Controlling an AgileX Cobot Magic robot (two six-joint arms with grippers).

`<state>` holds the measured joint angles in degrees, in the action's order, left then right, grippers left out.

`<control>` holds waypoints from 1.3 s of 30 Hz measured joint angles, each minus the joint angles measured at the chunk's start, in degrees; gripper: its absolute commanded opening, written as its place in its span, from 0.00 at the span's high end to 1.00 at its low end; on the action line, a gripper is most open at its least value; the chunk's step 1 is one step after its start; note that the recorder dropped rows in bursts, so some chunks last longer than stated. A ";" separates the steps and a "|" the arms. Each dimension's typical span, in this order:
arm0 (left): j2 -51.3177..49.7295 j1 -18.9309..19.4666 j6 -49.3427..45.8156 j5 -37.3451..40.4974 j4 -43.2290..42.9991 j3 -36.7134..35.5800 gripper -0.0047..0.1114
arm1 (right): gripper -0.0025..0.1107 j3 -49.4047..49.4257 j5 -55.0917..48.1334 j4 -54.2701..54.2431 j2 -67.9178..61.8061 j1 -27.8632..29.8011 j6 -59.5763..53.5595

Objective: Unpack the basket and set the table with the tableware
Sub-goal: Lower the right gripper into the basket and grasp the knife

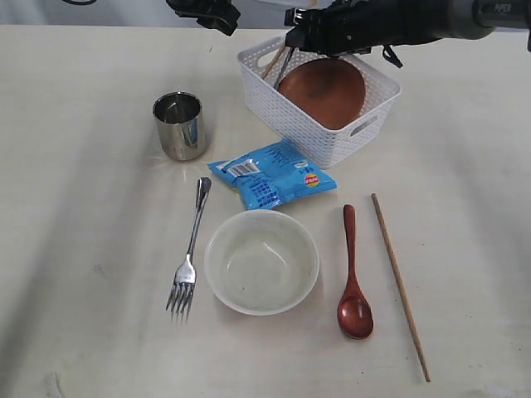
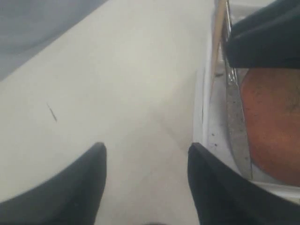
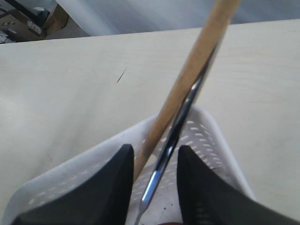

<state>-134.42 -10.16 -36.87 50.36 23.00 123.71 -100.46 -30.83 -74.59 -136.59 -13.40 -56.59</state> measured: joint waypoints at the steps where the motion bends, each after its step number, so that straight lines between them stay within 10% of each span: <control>1: 0.00 0.00 0.00 0.00 0.00 0.00 0.53 | 0.69 0.00 0.39 0.36 0.00 -0.33 0.27; 13: 0.00 0.00 0.00 0.69 0.00 0.00 0.53 | 0.70 -0.26 5.10 12.23 0.41 -3.04 7.91; 21: 0.00 0.00 0.00 0.73 0.00 0.00 0.53 | 0.98 -0.35 5.19 14.19 0.31 -3.13 10.28; 39: 0.00 0.00 0.00 0.73 0.00 0.00 0.53 | 0.98 0.26 2.19 19.59 2.75 -3.27 15.31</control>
<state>-134.42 -10.16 -36.87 51.09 23.00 123.71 -100.20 -28.64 -55.00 -133.84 -16.67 -41.28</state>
